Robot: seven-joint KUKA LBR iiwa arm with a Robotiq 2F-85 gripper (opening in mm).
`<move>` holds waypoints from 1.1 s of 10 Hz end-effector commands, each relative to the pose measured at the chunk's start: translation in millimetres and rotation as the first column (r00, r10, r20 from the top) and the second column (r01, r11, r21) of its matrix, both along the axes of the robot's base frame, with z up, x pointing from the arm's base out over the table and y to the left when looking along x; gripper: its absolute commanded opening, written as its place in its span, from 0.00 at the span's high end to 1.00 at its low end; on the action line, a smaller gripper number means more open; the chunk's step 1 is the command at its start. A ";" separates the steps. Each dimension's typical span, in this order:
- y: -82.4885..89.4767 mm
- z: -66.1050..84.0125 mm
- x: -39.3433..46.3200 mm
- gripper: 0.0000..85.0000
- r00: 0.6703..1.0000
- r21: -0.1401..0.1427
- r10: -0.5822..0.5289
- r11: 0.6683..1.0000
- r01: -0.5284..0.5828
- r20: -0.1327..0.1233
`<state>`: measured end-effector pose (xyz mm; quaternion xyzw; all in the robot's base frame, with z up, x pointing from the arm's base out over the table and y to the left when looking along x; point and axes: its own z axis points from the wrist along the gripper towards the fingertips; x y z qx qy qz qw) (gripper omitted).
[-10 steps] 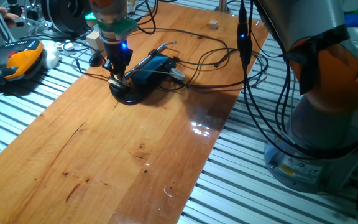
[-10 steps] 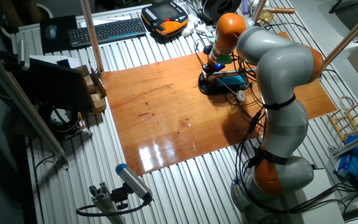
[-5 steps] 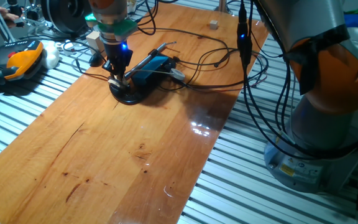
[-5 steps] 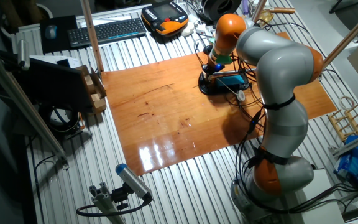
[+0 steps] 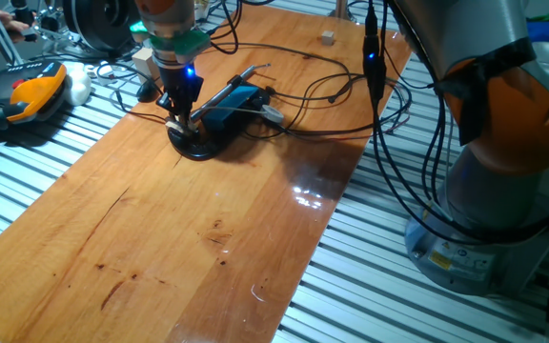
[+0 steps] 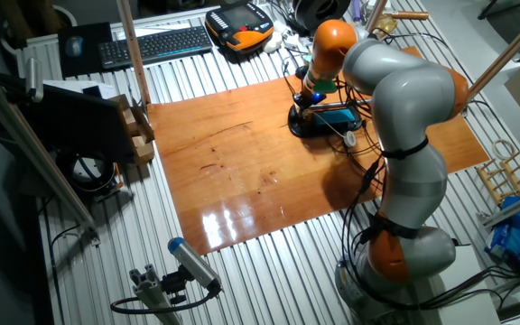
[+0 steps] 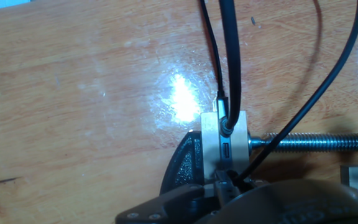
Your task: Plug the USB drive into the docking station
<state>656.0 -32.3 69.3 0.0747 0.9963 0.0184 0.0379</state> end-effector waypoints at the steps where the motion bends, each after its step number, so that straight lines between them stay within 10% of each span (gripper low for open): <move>1: 0.2 -0.9 0.2 1.00 1.000 0.001 0.000 1.000 0.000 0.000; 11: 0.4 -5.9 0.1 1.00 1.000 0.003 -0.001 1.000 0.001 0.003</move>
